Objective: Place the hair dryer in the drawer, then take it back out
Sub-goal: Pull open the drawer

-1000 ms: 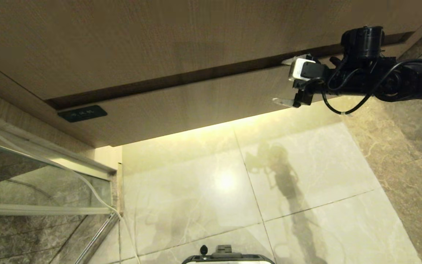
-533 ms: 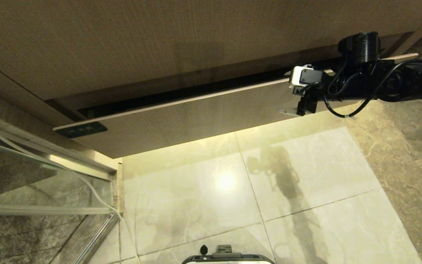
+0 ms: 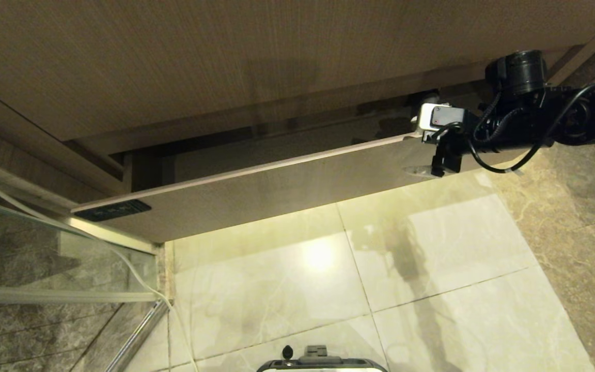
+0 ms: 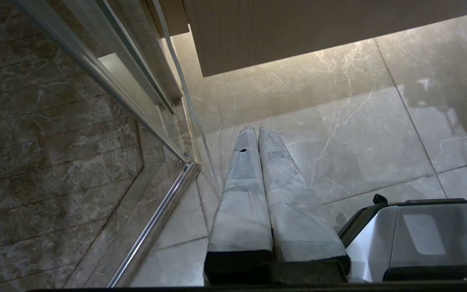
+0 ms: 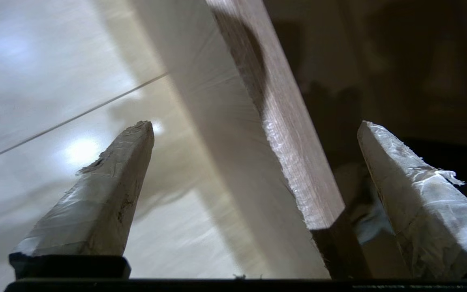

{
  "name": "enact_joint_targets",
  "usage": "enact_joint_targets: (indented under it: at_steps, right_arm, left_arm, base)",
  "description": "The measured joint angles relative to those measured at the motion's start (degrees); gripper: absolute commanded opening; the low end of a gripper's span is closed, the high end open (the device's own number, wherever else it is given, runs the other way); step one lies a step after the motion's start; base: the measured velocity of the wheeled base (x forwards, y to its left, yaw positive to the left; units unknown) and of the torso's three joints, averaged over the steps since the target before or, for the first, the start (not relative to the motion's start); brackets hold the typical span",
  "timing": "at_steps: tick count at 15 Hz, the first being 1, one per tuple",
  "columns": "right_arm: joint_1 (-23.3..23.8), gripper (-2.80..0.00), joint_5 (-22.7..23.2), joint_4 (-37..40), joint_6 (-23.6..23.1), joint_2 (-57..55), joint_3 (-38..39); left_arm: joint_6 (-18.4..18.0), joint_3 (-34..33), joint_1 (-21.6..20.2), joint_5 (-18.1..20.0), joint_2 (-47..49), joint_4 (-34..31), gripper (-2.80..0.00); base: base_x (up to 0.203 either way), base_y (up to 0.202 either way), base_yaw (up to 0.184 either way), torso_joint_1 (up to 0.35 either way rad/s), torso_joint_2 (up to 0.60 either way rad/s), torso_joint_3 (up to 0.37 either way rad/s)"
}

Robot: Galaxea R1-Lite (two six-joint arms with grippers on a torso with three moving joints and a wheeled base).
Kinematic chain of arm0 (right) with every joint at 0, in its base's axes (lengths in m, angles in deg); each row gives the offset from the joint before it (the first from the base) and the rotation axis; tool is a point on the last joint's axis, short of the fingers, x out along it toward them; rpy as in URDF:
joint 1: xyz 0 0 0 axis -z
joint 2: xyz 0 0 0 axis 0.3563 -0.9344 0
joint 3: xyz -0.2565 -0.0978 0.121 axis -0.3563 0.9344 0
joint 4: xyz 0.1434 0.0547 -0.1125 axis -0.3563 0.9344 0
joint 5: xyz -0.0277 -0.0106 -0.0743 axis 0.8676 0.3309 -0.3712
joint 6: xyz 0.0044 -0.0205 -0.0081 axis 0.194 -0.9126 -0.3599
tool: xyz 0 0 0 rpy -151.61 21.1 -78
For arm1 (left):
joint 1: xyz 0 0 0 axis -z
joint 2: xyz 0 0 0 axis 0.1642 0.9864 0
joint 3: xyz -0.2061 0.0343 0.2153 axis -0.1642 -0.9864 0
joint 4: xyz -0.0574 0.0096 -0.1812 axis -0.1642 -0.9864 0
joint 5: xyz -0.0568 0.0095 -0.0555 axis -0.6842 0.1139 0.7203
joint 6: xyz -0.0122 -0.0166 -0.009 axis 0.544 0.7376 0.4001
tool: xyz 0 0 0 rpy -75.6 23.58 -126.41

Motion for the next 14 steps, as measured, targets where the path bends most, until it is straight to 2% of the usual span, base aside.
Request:
enact_joint_targets:
  at_steps: [4,10,14]
  right_arm:
    - [0.17,0.0,-3.55,10.51,3.01,6.22,6.49]
    - [0.79,0.0,-3.48,12.63,19.52,17.6,15.43]
    - [2.51,0.0,-3.47,20.6,24.28,29.44,27.18]
  left_arm:
    - [0.0,0.0,0.0,0.01,0.0,0.05,-2.8]
    - [0.0,0.0,-0.05,0.01,0.0,0.05,-2.8]
    - [0.0,0.0,0.0,-0.01,0.0,0.02,-2.8]
  base:
    - [0.0,0.0,0.0,0.0,0.0,0.0]
    - [0.0,0.0,0.0,0.0,0.0,0.0]
    - [0.0,0.0,0.0,0.0,0.0,0.0]
